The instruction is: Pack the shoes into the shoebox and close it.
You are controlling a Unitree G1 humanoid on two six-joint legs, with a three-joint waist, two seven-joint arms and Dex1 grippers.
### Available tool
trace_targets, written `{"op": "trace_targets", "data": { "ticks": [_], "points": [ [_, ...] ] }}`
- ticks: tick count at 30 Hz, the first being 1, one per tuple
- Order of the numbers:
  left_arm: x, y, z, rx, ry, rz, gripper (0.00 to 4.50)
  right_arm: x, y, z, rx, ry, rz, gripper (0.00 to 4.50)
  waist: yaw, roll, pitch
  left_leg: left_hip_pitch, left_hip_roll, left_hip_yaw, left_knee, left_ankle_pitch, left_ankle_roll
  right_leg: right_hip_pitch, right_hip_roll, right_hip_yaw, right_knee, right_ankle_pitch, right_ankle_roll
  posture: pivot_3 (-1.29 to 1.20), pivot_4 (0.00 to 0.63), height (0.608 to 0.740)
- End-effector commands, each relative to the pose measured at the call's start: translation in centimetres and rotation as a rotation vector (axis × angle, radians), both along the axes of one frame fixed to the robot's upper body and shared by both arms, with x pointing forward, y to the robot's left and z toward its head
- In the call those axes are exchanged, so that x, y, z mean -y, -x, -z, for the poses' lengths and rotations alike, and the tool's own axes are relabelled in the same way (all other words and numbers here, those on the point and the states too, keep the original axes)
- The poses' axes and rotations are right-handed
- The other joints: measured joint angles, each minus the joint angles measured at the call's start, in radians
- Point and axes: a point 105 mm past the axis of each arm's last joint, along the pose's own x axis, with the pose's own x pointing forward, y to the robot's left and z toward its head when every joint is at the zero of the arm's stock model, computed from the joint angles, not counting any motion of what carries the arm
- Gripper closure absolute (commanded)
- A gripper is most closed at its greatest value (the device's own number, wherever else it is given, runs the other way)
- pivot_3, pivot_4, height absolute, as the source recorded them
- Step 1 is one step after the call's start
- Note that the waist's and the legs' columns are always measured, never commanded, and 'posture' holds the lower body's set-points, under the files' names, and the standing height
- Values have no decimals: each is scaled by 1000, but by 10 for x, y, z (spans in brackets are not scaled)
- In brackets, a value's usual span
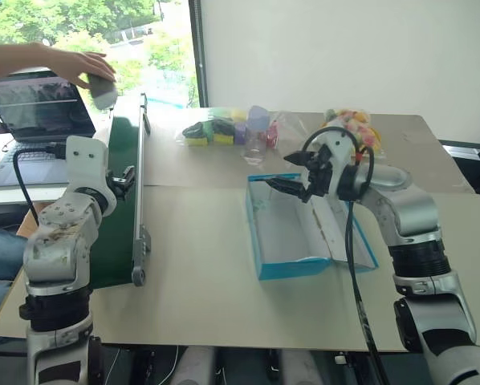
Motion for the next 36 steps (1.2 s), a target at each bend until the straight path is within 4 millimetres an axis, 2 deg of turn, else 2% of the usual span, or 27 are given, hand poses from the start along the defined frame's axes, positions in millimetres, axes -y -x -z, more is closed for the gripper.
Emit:
{"op": "trace_targets", "data": {
  "ticks": [1, 6, 10, 14, 22, 25, 27, 36],
  "points": [
    [-8, 5, -21, 81, -5, -43, 41, -7, 7, -22, 58, -45, -50, 0, -1, 0, 0, 0, 0, 0, 0, 0, 0, 0, 0, 0, 0, 0, 0, 0, 150, 738],
    [-15, 5, -23, 86, -1, -91, 41, -6, 2, -20, 82, -31, -22, 0, -1, 0, 0, 0, 0, 0, 0, 0, 0, 0, 1, 0, 1, 0, 0, 0, 150, 738],
    [-28, 3, -19, 74, 41, -170, 41, -11, -1, -23, 96, -59, -15, 0, -1, 0, 0, 0, 0, 0, 0, 0, 0, 0, 1, 0, 1, 0, 0, 0, 150, 738],
    [-26, -3, -14, 63, 108, -184, 41, -23, 1, -18, 46, -102, -53, 0, -1, 0, 0, 1, 0, 0, 0, 0, 0, 0, 1, 0, 1, 0, 0, 0, 150, 738],
    [-13, -19, 13, -23, 154, -169, 41, -49, -3, 6, -4, -62, -79, 0, -1, -1, 0, 1, 0, 0, 0, 0, 0, 0, 1, 0, 1, 0, 0, 0, 150, 738],
    [-16, -23, 23, -39, 179, -163, 41, -54, -4, 9, -12, -63, -85, 0, -1, -1, 0, 1, 0, 0, 0, 0, 0, 0, 1, 0, 2, 1, -1, 0, 150, 738],
    [-26, -25, 31, -43, 203, -200, 41, -56, -2, 12, -17, -62, -91, 0, -1, -1, 0, 1, 0, 0, 0, 0, 0, -1, 1, 0, 2, 1, -1, 0, 150, 738],
    [-44, -42, 25, -17, 148, -230, 41, -55, 2, 13, -20, -65, -85, 0, 0, -1, 0, 1, 0, 0, 0, 0, -1, -1, 1, 0, 2, 1, -2, 0, 150, 738]
  ]
}}
